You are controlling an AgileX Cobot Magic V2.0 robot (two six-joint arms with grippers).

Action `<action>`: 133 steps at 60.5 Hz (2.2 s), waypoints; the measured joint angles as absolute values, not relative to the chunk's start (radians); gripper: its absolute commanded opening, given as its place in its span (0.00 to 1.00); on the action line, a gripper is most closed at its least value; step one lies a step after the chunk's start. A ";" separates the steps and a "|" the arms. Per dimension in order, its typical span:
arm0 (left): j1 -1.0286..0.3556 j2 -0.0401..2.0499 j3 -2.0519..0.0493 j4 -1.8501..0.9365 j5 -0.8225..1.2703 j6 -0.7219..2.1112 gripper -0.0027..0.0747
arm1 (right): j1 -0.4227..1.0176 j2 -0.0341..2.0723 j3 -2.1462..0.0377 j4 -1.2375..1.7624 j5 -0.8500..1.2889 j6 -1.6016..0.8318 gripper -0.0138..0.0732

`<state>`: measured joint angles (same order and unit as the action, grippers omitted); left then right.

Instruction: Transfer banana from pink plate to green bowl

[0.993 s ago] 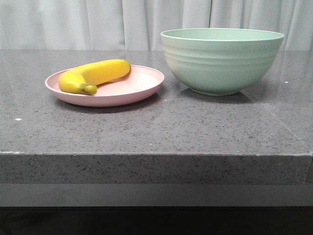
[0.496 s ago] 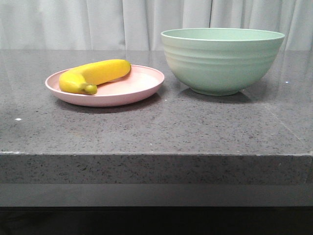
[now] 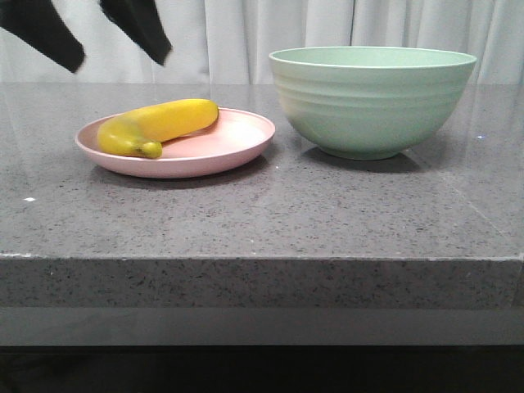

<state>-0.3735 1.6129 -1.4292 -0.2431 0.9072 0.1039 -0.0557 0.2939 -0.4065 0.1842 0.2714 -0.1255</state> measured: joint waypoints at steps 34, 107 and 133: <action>-0.392 1.739 -1.482 -0.140 0.903 0.038 0.86 | -0.056 0.294 -0.407 0.184 0.271 -0.128 0.68; -0.392 1.827 -1.484 -0.142 0.925 0.038 0.53 | -0.056 0.294 -0.407 0.184 0.271 -0.128 0.68; -0.392 1.827 -1.490 -0.146 0.912 0.031 0.06 | -0.056 0.294 -0.407 0.184 0.271 -0.128 0.68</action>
